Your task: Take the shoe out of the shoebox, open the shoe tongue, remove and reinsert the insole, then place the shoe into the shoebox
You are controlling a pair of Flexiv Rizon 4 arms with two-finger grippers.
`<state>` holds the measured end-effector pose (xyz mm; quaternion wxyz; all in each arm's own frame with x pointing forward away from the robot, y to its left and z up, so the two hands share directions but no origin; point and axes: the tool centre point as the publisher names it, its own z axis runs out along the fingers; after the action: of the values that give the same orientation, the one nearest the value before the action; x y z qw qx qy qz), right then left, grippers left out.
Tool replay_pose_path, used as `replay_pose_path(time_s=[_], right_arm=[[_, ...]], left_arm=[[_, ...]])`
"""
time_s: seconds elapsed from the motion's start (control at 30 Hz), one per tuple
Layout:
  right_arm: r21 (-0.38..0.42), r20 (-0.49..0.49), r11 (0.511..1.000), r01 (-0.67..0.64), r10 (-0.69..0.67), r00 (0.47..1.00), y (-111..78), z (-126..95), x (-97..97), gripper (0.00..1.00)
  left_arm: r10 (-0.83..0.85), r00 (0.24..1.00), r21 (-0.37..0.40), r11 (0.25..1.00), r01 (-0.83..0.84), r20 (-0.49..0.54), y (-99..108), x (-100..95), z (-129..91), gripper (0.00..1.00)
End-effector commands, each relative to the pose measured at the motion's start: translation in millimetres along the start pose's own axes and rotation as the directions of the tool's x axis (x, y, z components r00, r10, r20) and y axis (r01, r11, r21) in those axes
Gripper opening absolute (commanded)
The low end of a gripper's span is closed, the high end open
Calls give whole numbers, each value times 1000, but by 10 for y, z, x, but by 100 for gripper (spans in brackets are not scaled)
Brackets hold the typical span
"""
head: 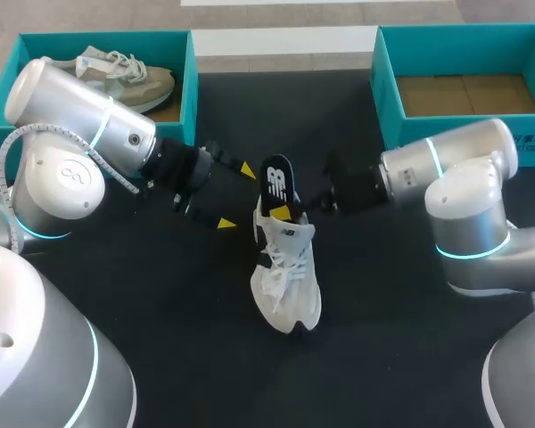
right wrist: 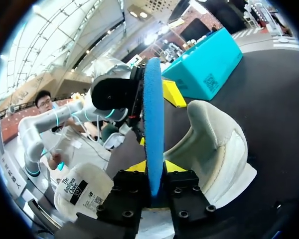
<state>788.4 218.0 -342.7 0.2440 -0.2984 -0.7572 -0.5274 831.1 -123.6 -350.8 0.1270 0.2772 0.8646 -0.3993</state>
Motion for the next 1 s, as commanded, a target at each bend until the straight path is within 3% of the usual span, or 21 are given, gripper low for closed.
replay_pose_path(time_s=[0.03, 0.33, 0.5, 1.0], right_arm=[[16, 18, 1000, 8, -8, 1000, 91, -42, 58, 34], [31, 36, 999, 26, -27, 999, 210, -147, 8, 29], [34, 39, 999, 24, -26, 999, 230, -172, -21, 0], [96, -1, 993, -66, 67, 998, 82, -75, -69, 0]], left_arm=[[0, 1000, -5, 1000, 0, -2, -10, 1, 1, 100], [0, 1000, -5, 1000, 0, -2, -10, 1, 1, 100], [0, 1000, -5, 1000, 0, -2, -10, 1, 1, 100], [0, 1000, -5, 1000, 0, -2, -10, 1, 1, 100]])
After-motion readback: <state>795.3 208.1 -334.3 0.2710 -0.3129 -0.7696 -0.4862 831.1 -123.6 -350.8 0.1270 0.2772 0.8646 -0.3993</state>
